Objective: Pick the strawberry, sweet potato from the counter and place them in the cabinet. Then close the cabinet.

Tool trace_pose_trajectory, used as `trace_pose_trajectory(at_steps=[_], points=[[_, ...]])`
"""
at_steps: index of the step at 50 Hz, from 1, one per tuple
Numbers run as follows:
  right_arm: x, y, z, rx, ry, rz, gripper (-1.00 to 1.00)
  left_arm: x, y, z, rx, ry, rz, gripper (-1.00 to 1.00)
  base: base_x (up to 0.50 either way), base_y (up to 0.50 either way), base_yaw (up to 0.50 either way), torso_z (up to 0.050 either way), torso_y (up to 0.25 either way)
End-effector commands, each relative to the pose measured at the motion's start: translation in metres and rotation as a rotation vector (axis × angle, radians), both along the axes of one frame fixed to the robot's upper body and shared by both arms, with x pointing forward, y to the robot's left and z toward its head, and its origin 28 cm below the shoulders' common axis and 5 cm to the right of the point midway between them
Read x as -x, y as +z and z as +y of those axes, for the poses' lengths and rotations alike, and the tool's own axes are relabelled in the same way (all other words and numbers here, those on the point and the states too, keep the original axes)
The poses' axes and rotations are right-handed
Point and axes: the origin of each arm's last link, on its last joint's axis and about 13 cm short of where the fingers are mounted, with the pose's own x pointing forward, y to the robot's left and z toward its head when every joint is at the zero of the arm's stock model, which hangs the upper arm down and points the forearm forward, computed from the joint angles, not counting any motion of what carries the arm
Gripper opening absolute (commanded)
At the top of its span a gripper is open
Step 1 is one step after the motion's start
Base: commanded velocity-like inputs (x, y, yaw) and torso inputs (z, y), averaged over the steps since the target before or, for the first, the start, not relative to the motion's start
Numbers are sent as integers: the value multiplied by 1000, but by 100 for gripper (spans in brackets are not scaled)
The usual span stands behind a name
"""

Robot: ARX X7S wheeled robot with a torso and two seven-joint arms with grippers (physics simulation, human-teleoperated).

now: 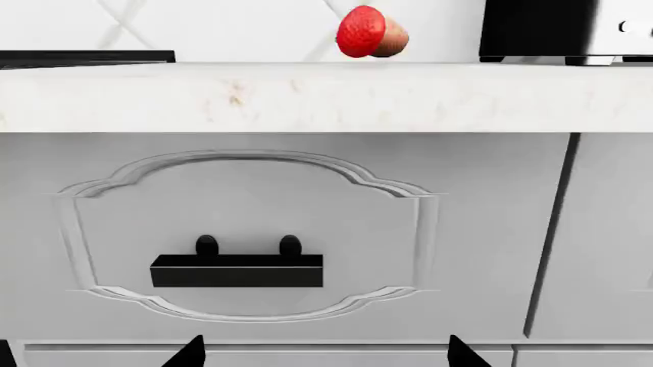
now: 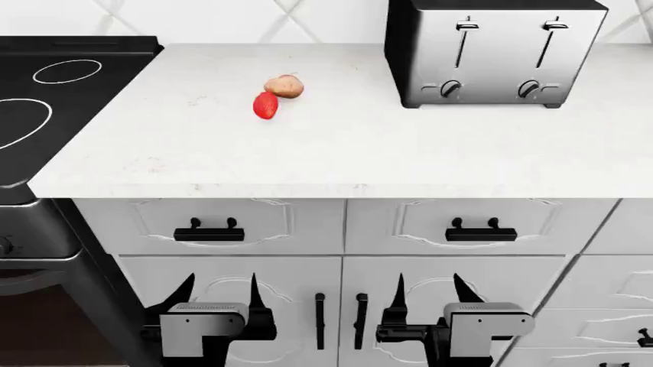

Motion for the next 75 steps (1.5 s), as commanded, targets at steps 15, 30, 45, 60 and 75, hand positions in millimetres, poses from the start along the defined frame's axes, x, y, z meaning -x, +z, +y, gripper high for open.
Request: trace_pose_trajectory(at_steps=[15,30,45,60,75], points=[[-7,31,-1,39,13,-33,100,-1,46,2,-29,-34,-54,100,0,0,0,0,0],[-25,97,-7,-18,83,-45,100,-6,141,6,-75,-102,-101,100,0,0,0,39,0],[-34,175,-13,13,172,-130,100,-5,204,18,-70,-171,-143,100,10,0,0,50,0],[-34,194,-16,32,204,-176,100,-5,221,23,-83,-165,-172,100,305,0,0,50,0],[-29,208,-19,54,215,-207,100,0,229,23,-111,-172,-195,100,374,291,0,50,0]])
